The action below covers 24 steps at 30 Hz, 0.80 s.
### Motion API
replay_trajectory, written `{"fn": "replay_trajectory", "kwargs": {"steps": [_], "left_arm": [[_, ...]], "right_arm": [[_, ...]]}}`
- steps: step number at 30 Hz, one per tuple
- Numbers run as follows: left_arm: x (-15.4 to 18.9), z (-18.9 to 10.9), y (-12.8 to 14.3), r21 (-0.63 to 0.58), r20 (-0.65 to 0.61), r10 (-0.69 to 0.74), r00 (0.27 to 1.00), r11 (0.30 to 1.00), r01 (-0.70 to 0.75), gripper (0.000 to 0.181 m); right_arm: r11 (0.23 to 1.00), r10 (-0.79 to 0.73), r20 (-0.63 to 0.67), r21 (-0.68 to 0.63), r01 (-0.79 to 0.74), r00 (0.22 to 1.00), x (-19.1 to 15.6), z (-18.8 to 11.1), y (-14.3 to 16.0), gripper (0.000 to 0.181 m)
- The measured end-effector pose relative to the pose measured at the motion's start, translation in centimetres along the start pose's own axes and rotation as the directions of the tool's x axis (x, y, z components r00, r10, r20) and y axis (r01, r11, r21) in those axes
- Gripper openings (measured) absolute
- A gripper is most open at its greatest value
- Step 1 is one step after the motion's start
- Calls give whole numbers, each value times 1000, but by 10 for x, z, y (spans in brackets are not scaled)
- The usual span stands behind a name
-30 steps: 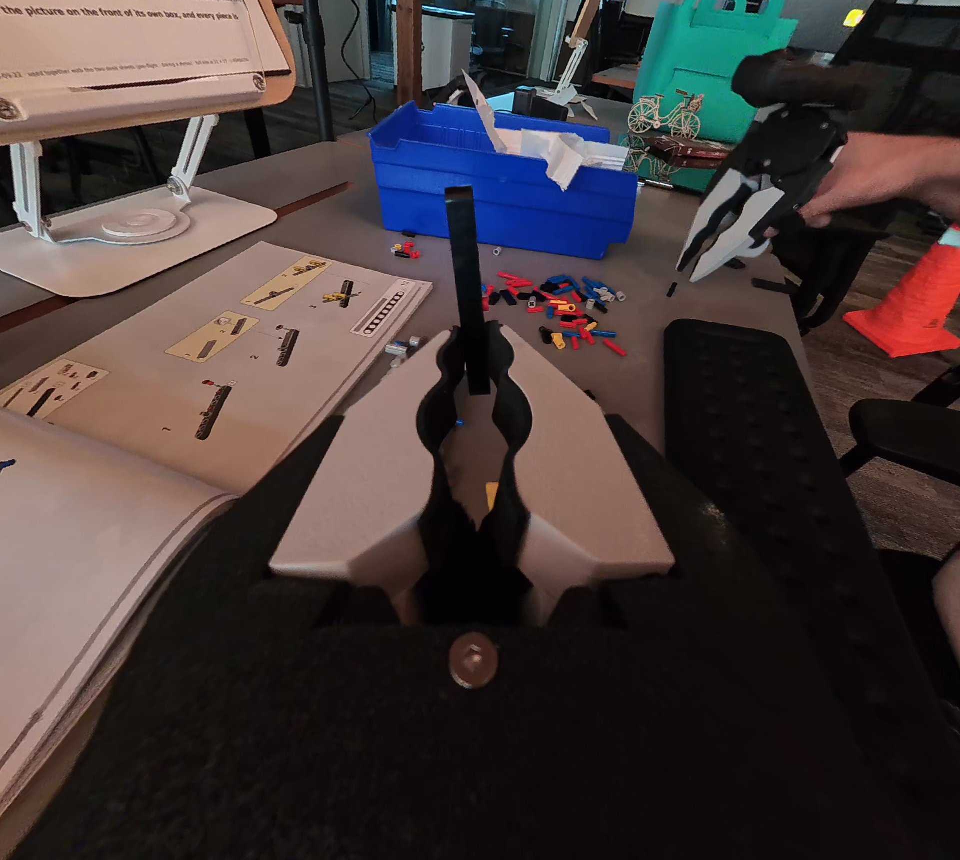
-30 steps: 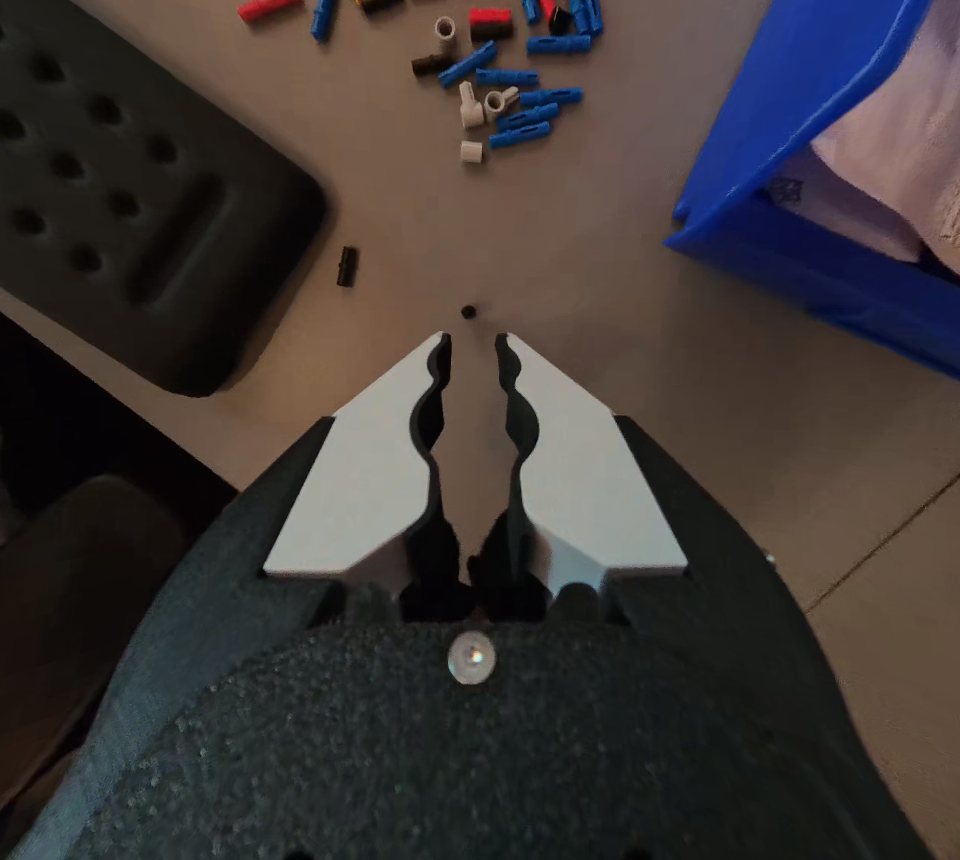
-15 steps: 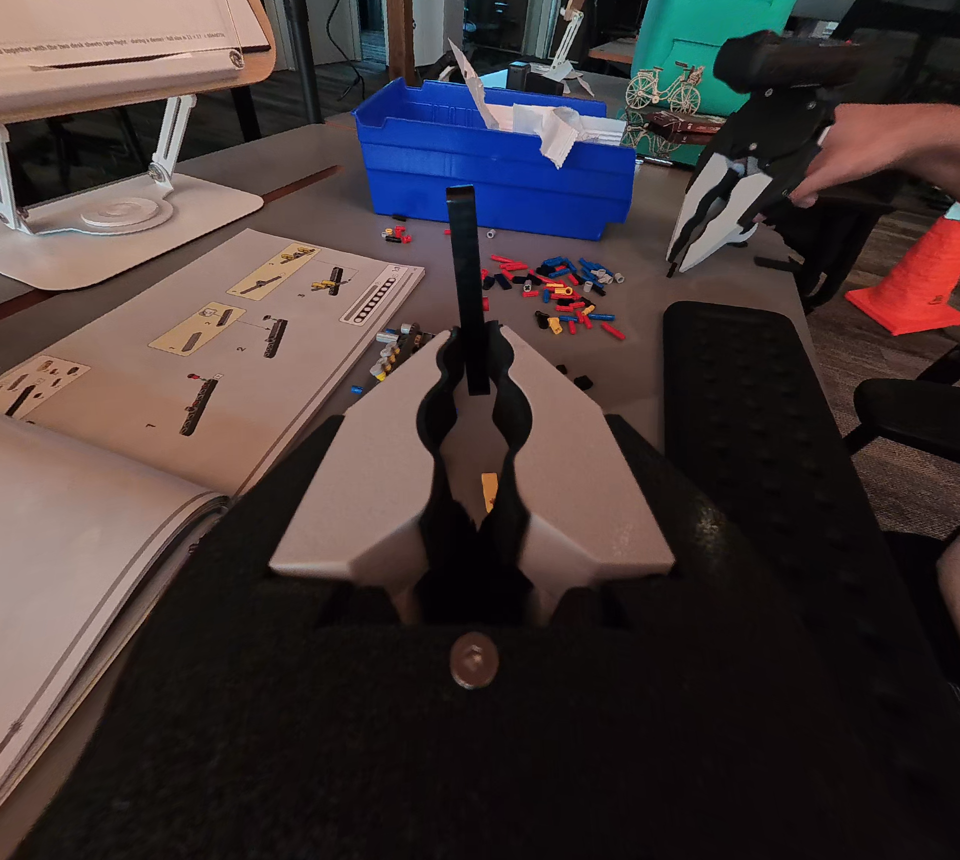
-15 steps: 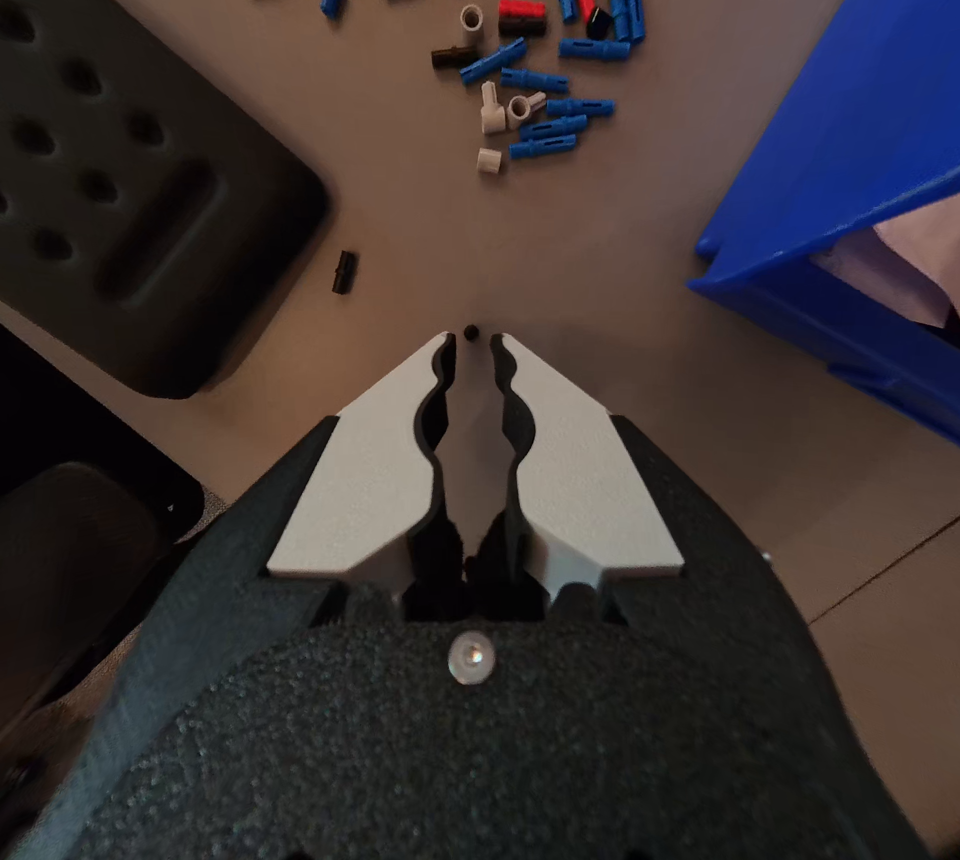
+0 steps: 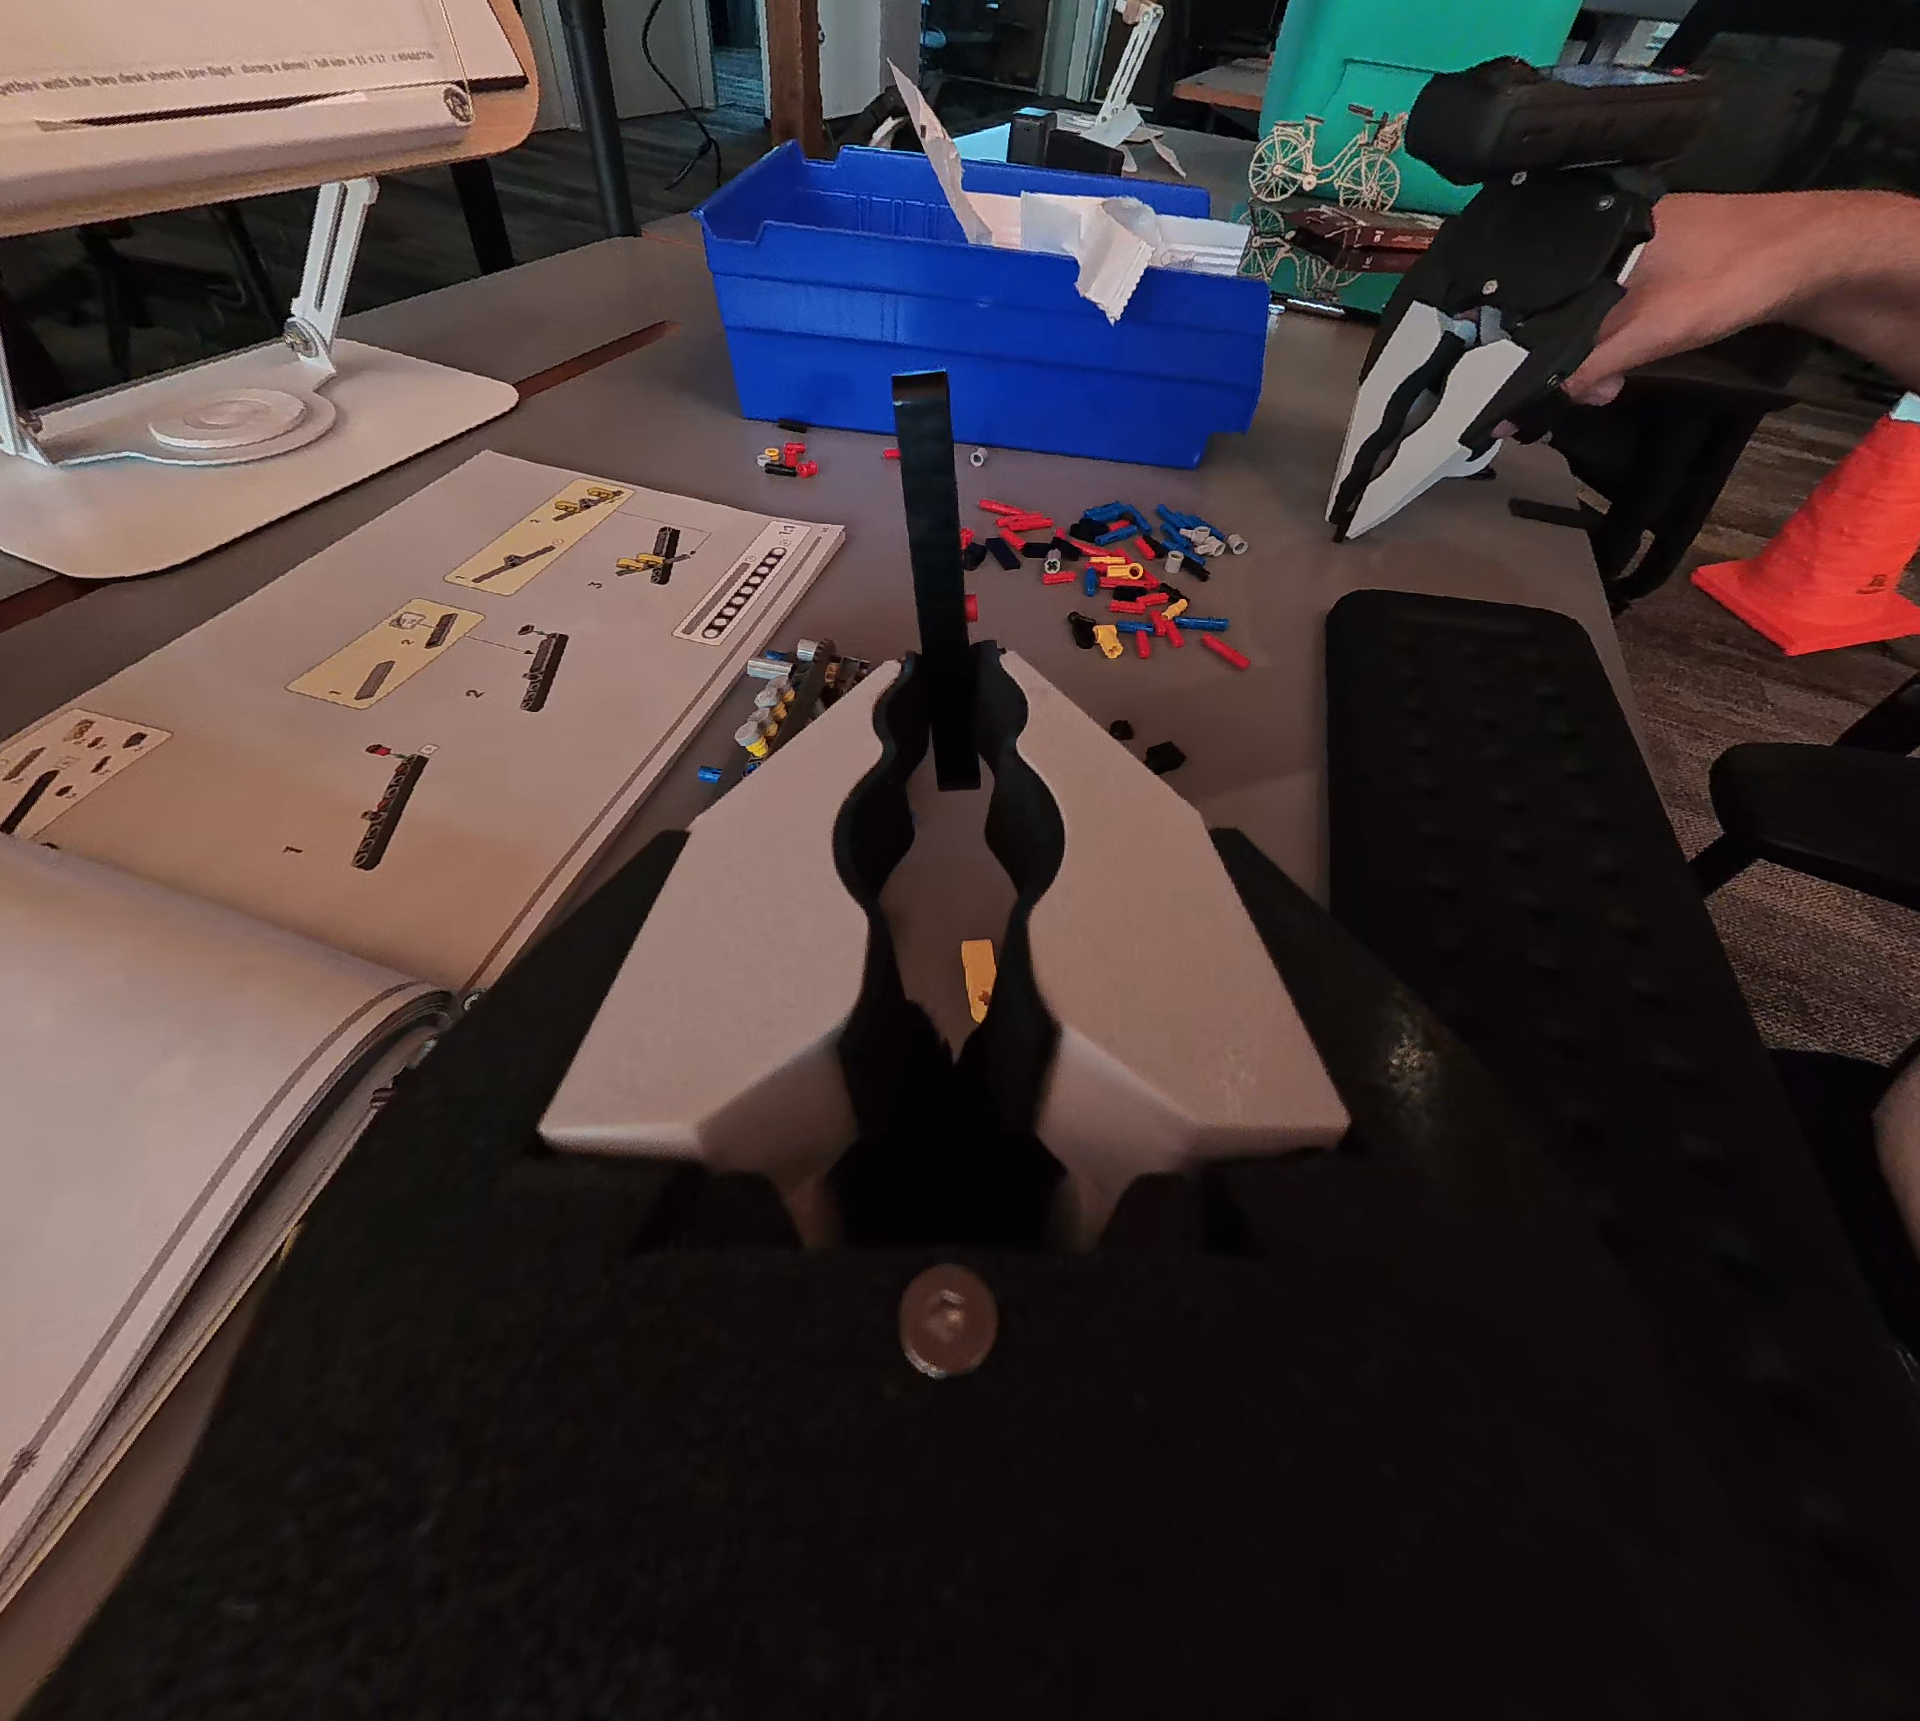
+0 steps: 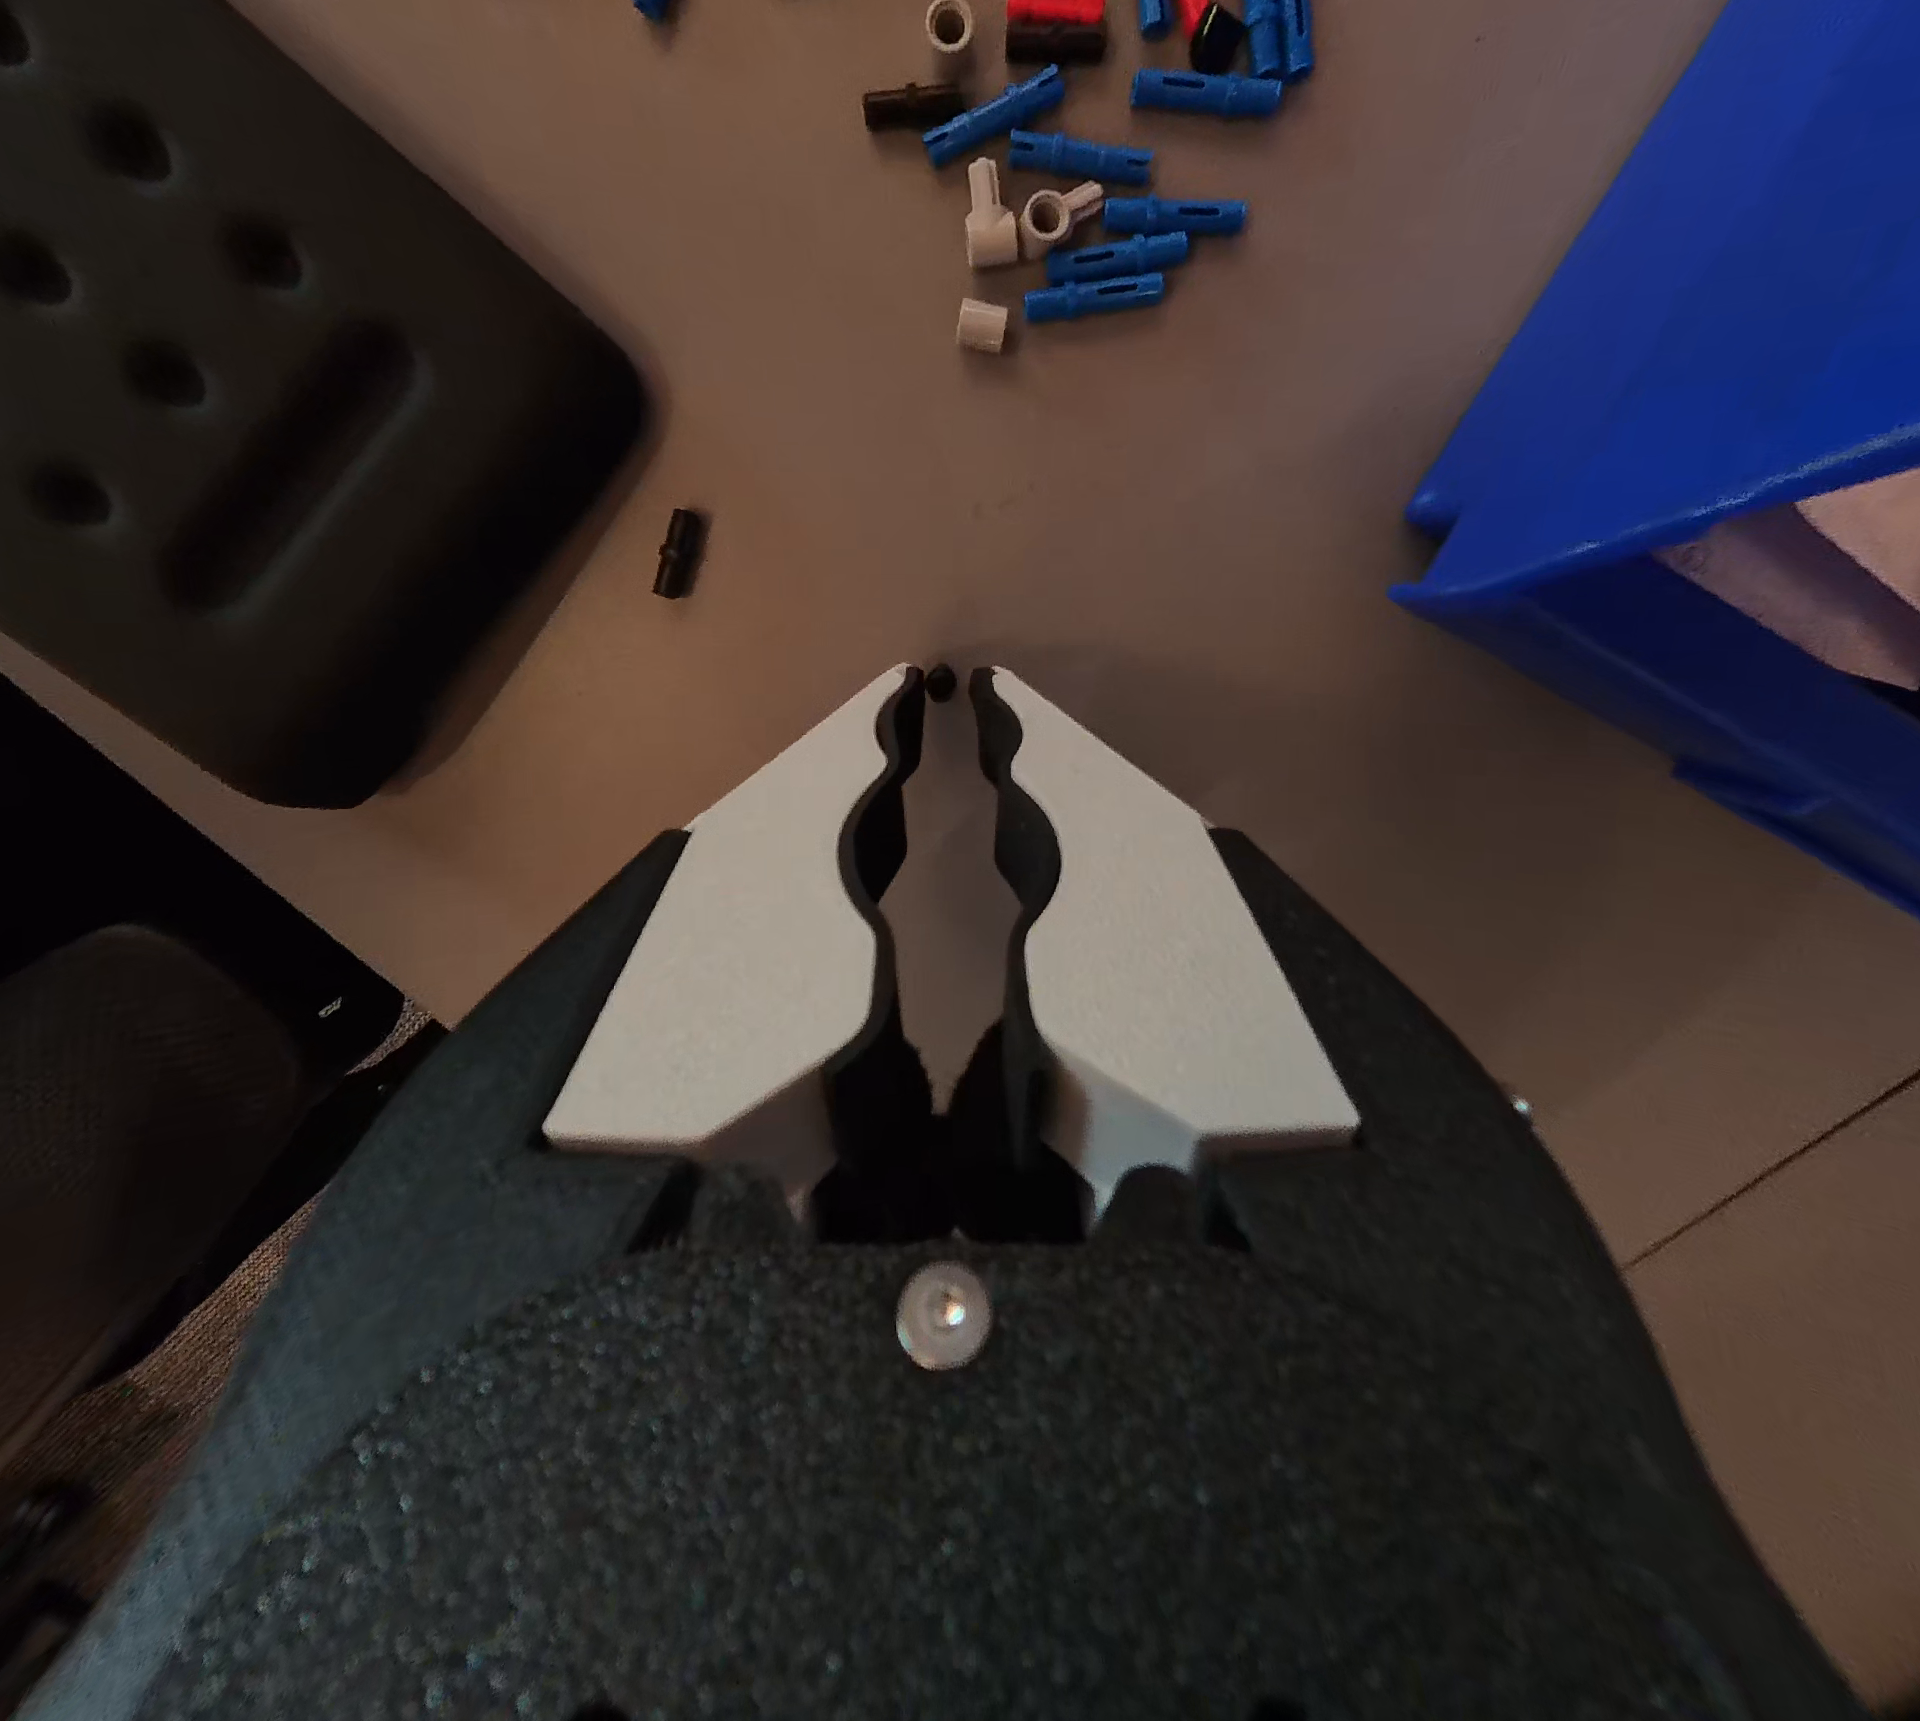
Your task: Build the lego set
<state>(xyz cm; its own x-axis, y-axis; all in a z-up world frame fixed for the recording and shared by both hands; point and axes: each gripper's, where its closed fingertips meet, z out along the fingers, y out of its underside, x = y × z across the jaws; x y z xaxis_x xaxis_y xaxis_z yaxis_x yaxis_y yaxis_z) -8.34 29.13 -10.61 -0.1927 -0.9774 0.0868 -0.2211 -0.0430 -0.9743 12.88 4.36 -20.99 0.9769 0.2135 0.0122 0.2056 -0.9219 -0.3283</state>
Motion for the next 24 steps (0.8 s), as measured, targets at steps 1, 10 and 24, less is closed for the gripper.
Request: {"fn": "replay_trajectory", "kwargs": {"steps": [1,10,24], "left_arm": [[0,0,0,0,0,0,1000,1000,0,6],[0,1,0,4,-4,-16,1000,1000,16,6],[2,-1,-15,113,-66,-202,977,972,208,6]], "right_arm": [[1000,0,2,0,0,1000,0,0,0,9],[969,-67,-27,237,71,997,-17,-23,-60,5],[356,157,-199,925,133,967,-162,-54,-330,4]]}}
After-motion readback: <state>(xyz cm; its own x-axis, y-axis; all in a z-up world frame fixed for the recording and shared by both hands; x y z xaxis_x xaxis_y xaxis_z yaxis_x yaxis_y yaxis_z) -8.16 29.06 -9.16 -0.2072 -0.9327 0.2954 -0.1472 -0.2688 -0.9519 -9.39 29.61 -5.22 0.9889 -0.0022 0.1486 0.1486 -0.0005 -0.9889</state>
